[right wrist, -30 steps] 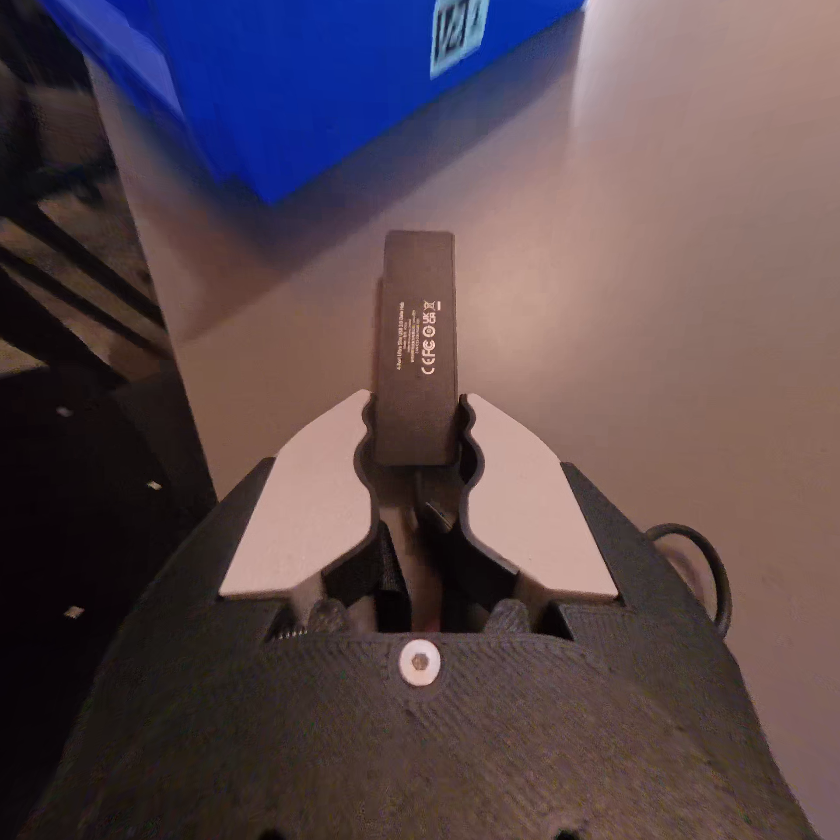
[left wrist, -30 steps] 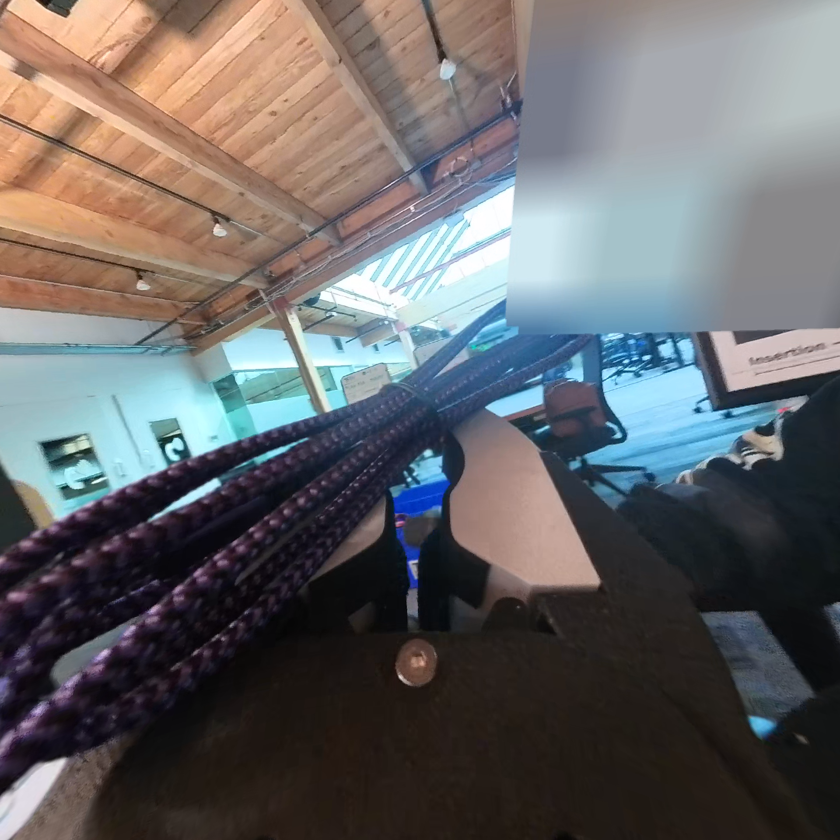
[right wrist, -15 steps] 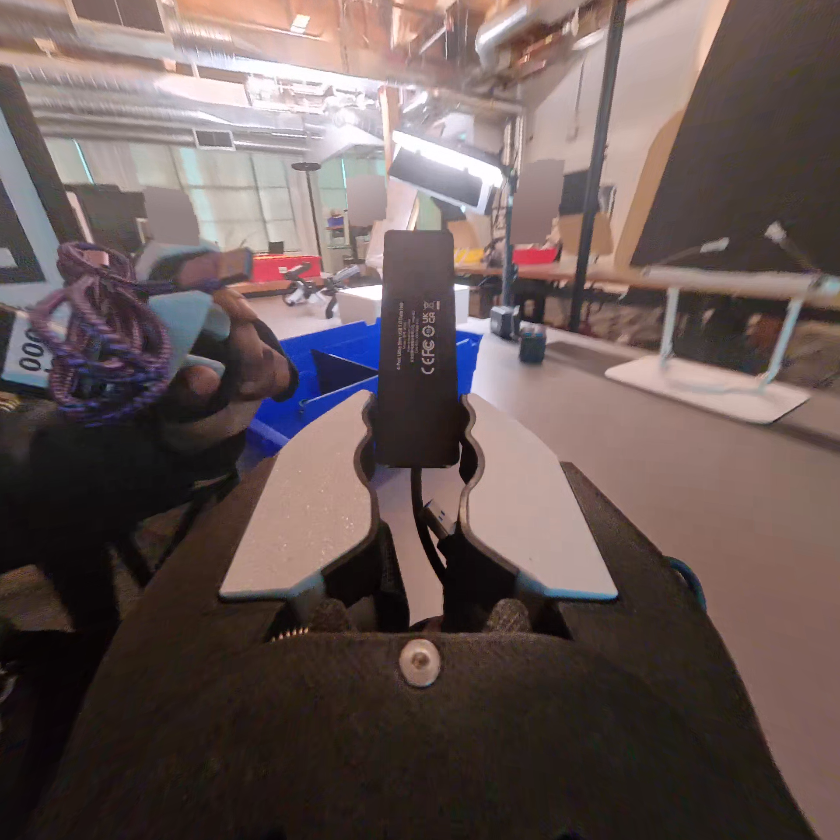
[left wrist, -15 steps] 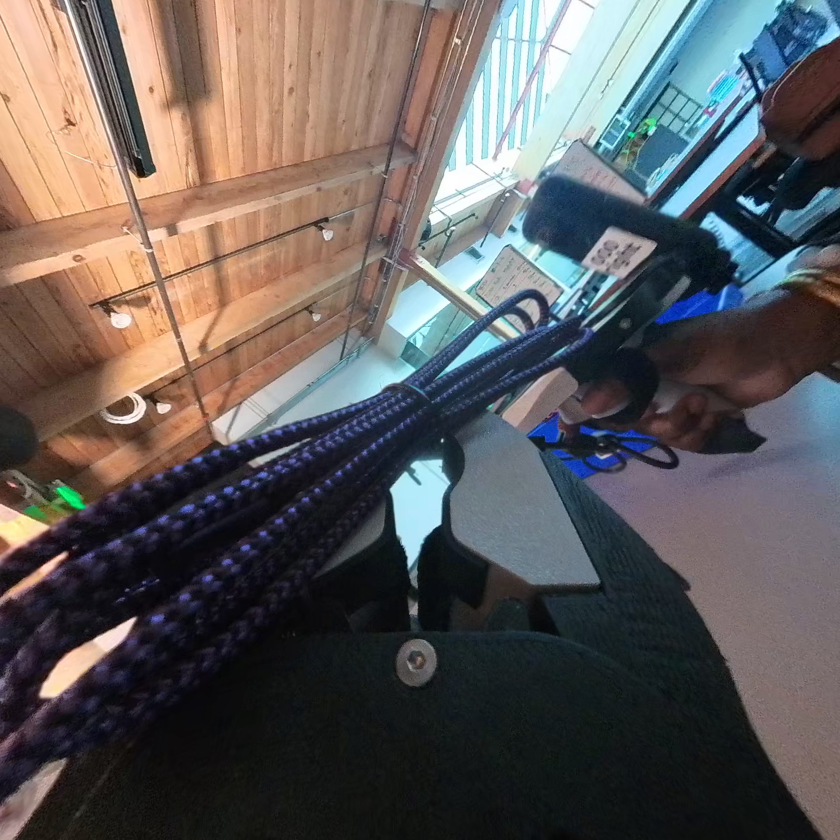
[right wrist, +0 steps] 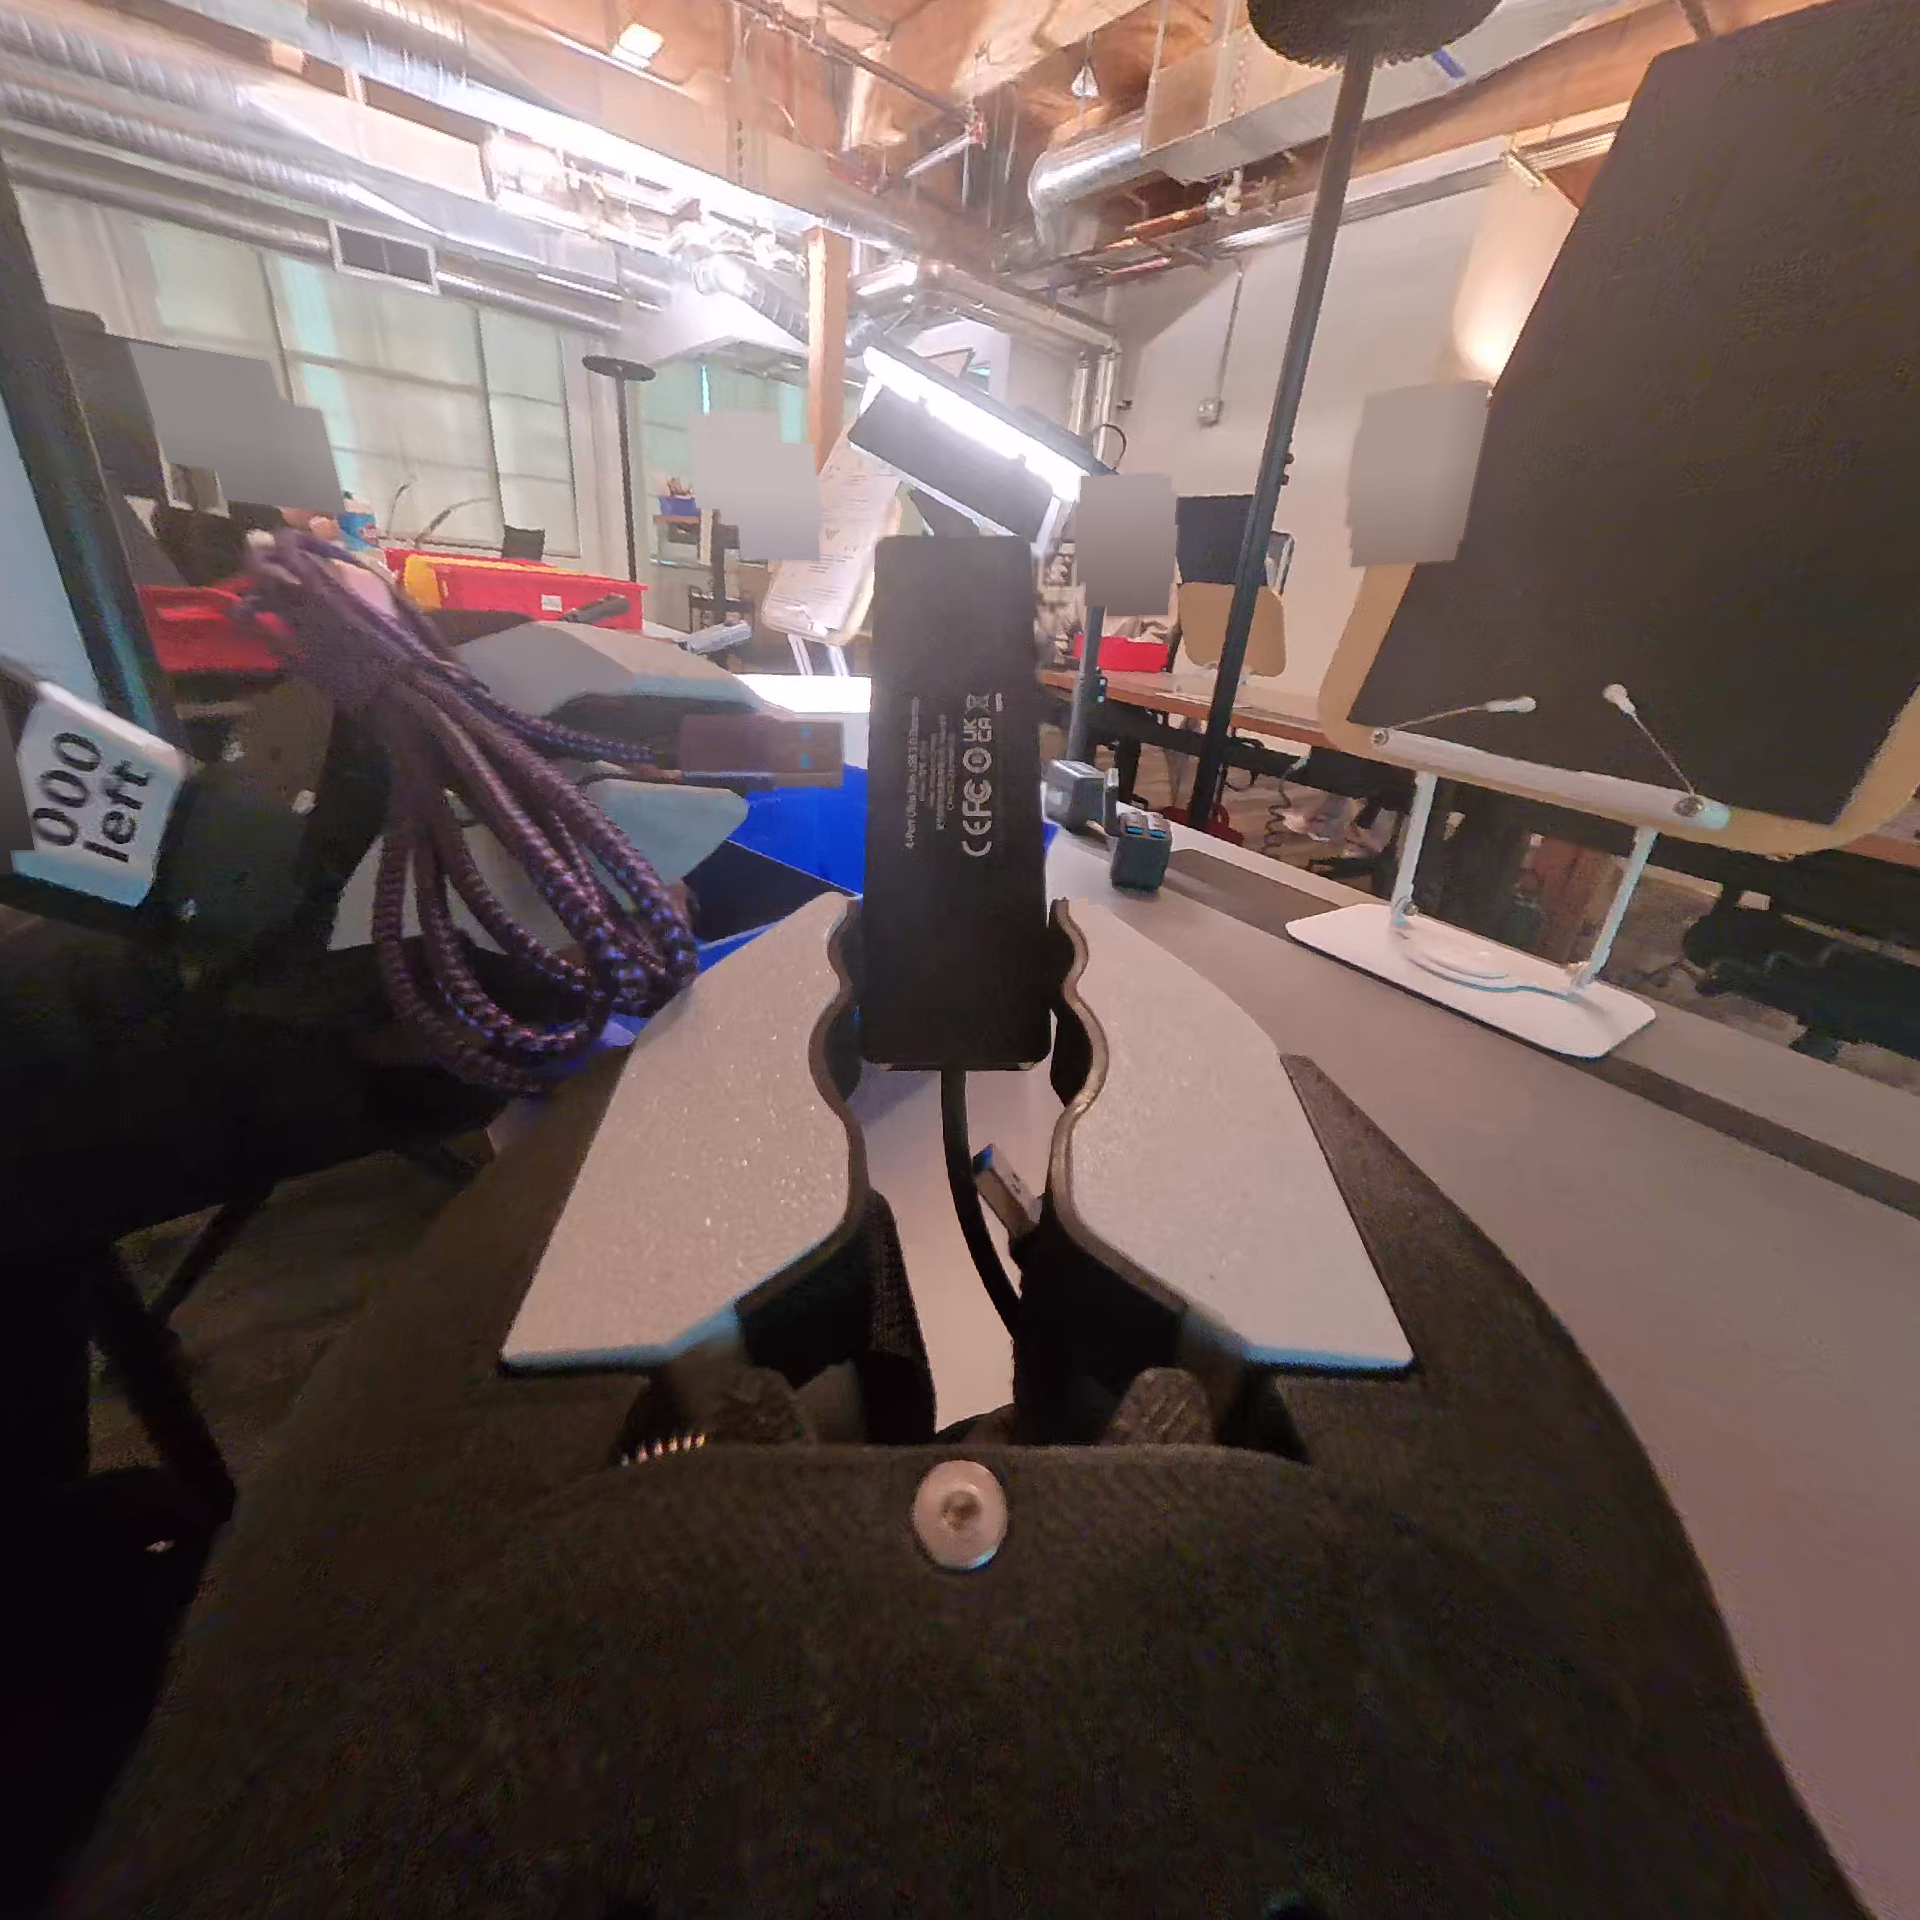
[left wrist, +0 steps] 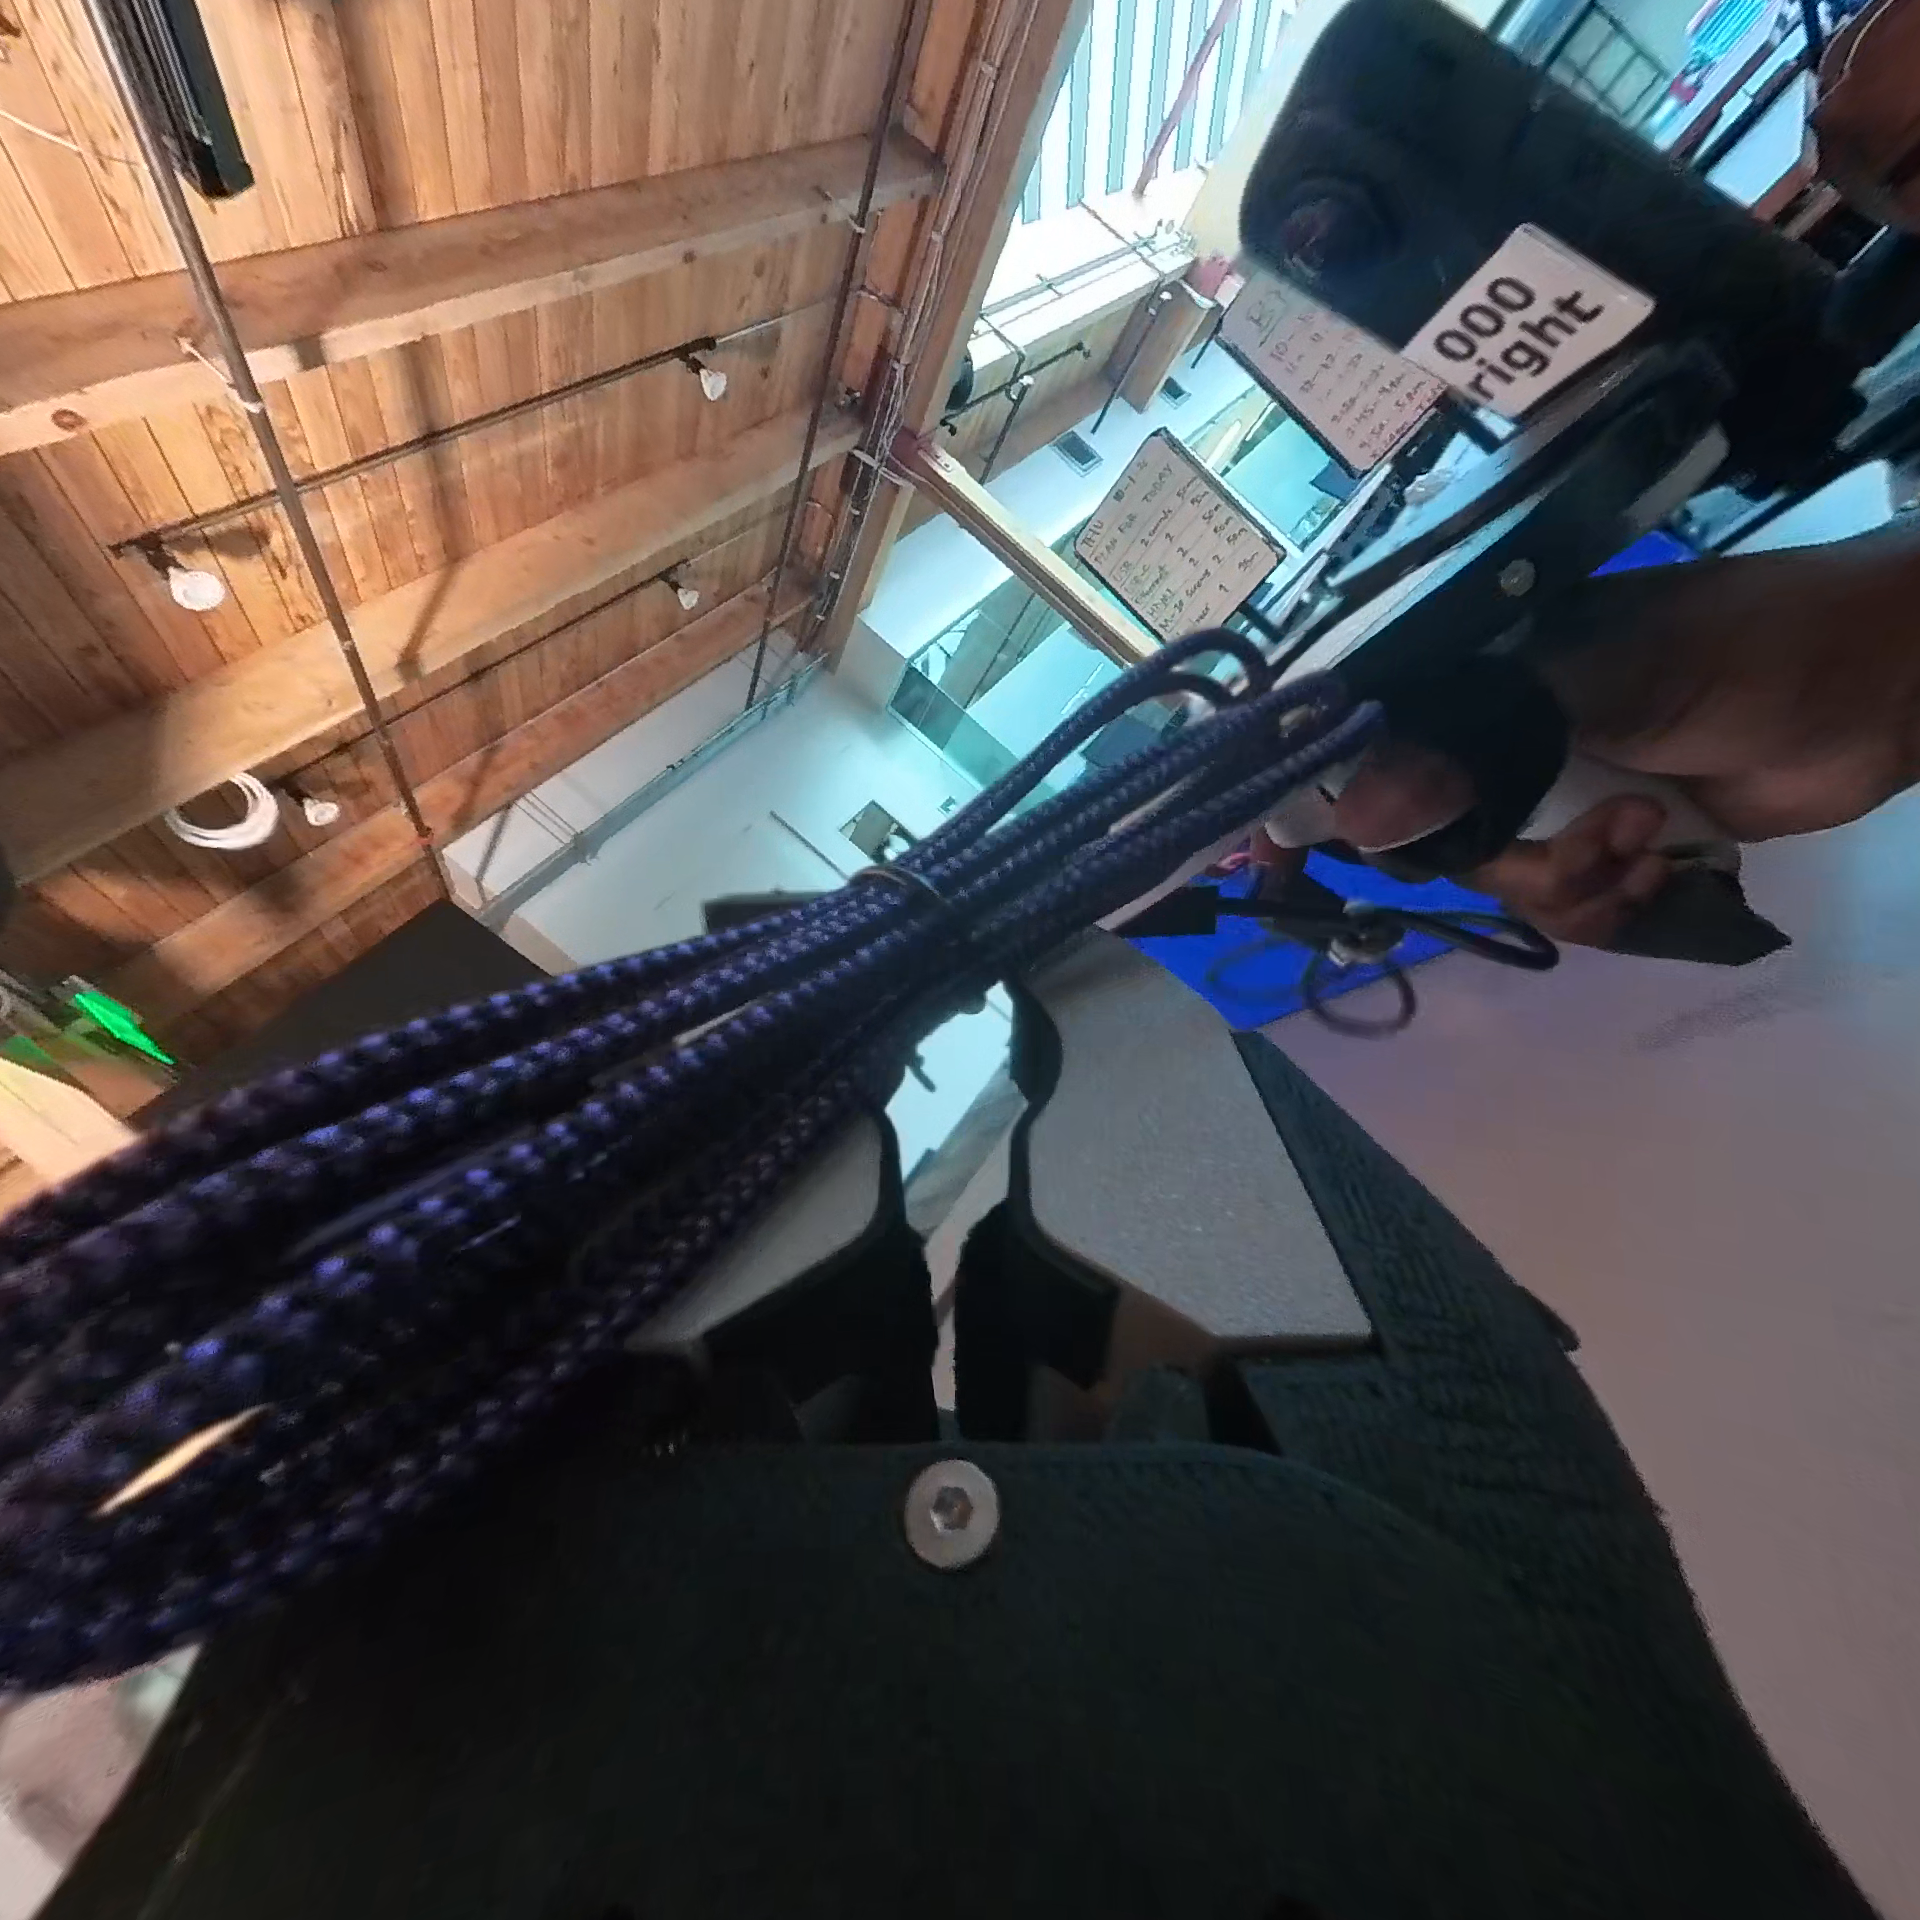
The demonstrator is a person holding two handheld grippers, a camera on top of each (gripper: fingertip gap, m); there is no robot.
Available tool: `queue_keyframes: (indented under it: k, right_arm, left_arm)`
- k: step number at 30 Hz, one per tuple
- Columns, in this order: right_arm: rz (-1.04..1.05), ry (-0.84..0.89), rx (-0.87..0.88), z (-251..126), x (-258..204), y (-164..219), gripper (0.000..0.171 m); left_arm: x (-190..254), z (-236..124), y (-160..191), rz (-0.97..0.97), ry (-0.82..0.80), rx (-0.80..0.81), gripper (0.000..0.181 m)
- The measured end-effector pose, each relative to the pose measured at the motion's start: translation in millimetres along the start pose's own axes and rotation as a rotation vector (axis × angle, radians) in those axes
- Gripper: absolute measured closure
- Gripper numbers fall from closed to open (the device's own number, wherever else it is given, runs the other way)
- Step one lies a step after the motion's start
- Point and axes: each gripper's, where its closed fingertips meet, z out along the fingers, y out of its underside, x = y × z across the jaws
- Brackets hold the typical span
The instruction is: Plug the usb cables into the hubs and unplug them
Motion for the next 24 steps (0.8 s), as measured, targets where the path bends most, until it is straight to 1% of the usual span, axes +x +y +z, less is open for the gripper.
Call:
queue_keyframes:
  k: [4,8,11,13,16,19,21,23,24]
  right_arm:
    - [0.009,-0.023,0.015,-0.4,-3.0,-2.5,0.138]
    - [0.010,-0.032,0.025,-0.6,-4.3,-2.1,0.138]
    - [-0.013,-0.027,0.015,-0.5,-5.0,-1.6,0.138]
    - [-0.015,-0.061,0.006,-0.3,-8.5,-0.8,0.138]
    - [-0.038,-0.059,-0.008,0.6,-10.3,1.5,0.139]
    - [-0.048,-0.112,0.001,-1.6,-14.0,-0.1,0.138]
    - [-0.107,-0.121,-0.002,-3.3,-17.2,-0.3,0.138]
    - [-0.182,-0.108,0.005,-4.4,-20.6,-1.8,0.138]
    - [-0.202,-0.099,0.011,-4.6,-20.6,-2.8,0.138]
  left_arm:
    - [0.3,0.4,2.1,-0.049,0.018,-0.002,0.165]
    - [0.5,0.0,-1.0,-0.010,0.003,0.004,0.166]
    - [-0.1,-0.8,-1.9,0.052,-0.002,0.008,0.166]
    - [-0.6,-0.8,-1.5,0.102,-0.008,0.003,0.166]
    - [0.2,-1.5,-1.5,0.100,-0.002,0.017,0.166]
    - [0.8,-2.4,-6.7,0.116,-0.005,0.047,0.166]
    - [1.6,-3.5,-8.7,0.104,0.002,0.071,0.166]
    - [0.8,-2.0,-4.2,0.023,0.020,0.063,0.165]
    - [0.6,-2.7,-4.4,0.025,0.027,0.071,0.165]
